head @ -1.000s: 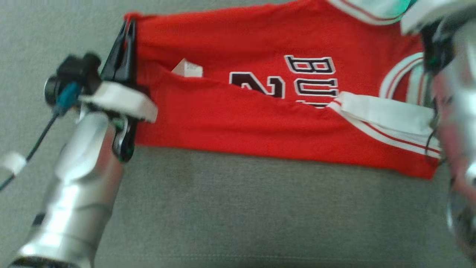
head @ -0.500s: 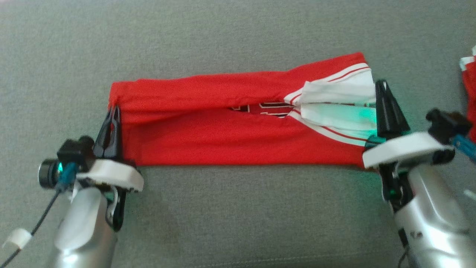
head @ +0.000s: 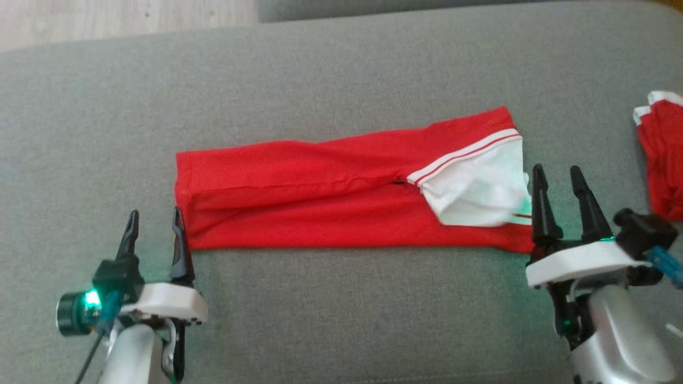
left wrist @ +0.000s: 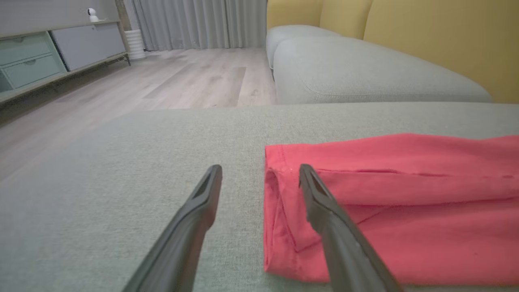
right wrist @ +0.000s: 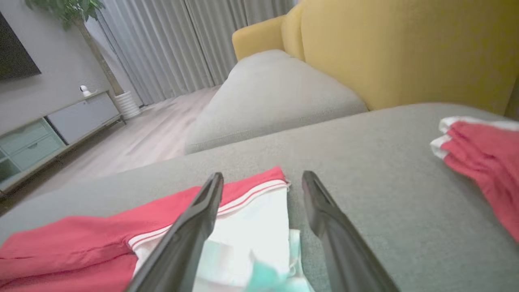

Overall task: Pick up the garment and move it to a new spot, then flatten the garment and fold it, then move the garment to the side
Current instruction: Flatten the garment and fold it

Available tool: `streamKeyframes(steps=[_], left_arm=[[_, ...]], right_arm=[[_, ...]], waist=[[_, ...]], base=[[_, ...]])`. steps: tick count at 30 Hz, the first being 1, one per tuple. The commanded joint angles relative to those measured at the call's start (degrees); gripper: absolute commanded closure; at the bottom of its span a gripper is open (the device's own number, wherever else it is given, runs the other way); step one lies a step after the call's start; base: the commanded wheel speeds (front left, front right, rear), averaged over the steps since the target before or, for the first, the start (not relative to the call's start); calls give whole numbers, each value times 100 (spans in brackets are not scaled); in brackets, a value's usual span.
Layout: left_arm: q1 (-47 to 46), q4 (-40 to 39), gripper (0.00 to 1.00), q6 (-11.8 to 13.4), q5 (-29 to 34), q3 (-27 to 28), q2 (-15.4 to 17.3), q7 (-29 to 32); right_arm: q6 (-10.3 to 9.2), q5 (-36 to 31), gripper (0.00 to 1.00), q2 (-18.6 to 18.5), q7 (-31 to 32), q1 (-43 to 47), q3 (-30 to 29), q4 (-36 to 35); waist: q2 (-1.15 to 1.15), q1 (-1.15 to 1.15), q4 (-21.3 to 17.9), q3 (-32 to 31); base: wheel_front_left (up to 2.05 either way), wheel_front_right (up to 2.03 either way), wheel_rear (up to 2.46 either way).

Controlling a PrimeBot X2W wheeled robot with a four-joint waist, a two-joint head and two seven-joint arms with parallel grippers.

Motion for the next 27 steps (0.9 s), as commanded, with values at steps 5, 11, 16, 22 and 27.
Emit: streamKeyframes(steps=[5, 11, 16, 22, 27], left_arm=[[391, -761, 0, 119, 216, 362, -108, -30], [936, -1098, 0, 148, 181, 402, -246, -30], [1233, -1326, 0, 156, 169, 316, -274, -30], [1246, -1431, 0, 202, 47, 176, -278, -30], [1062, -1389, 0, 186, -61, 21, -279, -30]], right_arm=[[20, -1081, 0, 231, -117, 148, -121, -383], [20, -1503, 0, 349, -119, 462, -306, -269], [20, -1361, 0, 363, -119, 597, -315, -203], [20, -1349, 0, 365, -120, 454, -315, -92], [20, -1706, 0, 366, -120, -102, -483, 603]], waist=[[-1, 1, 87, -298], [-1, 1, 185, -556], [-1, 1, 242, -623], [-1, 1, 281, -524], [-1, 1, 324, -249]], base=[[0, 0, 0], [0, 0, 0], [0, 0, 0], [0, 0, 0], [0, 0, 0]])
